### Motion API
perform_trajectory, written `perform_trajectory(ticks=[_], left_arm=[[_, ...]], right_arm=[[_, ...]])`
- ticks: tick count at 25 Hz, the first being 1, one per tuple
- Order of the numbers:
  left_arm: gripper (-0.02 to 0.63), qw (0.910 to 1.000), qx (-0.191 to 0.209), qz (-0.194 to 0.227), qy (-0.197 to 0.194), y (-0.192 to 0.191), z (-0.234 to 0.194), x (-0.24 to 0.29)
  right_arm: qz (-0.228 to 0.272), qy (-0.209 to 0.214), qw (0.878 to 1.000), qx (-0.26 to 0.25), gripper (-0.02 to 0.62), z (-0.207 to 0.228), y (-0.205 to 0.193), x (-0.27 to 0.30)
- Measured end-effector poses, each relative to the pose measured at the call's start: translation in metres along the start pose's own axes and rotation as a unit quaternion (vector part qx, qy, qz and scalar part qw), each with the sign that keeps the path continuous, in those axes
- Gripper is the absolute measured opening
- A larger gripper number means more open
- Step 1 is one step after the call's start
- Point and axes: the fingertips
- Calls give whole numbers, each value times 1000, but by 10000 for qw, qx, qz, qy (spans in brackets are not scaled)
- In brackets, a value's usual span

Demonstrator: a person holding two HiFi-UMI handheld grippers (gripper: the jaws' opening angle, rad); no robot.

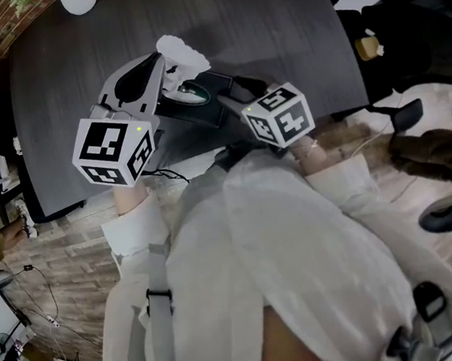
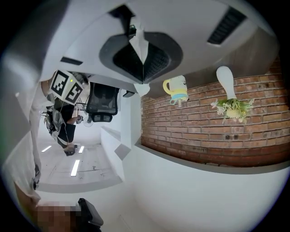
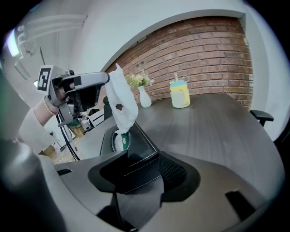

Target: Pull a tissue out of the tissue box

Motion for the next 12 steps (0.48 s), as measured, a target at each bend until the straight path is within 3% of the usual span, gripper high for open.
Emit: perform_trajectory(ticks=[8,12], left_arm=[[6,9993,-106,323,186,0,0,-13],[6,9973,-230,623,307,3,3,-22]], right_arm=[[-185,-87,9997,-147,199,2,0,-4],[49,-248,9992,-297,198,8,12,-10]])
Point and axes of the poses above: the fingertips, and each gripper's own axes: x forward along the fingers, z to its right, y out of its top, and after that the axes turned 13 degrees about -y, right-handed
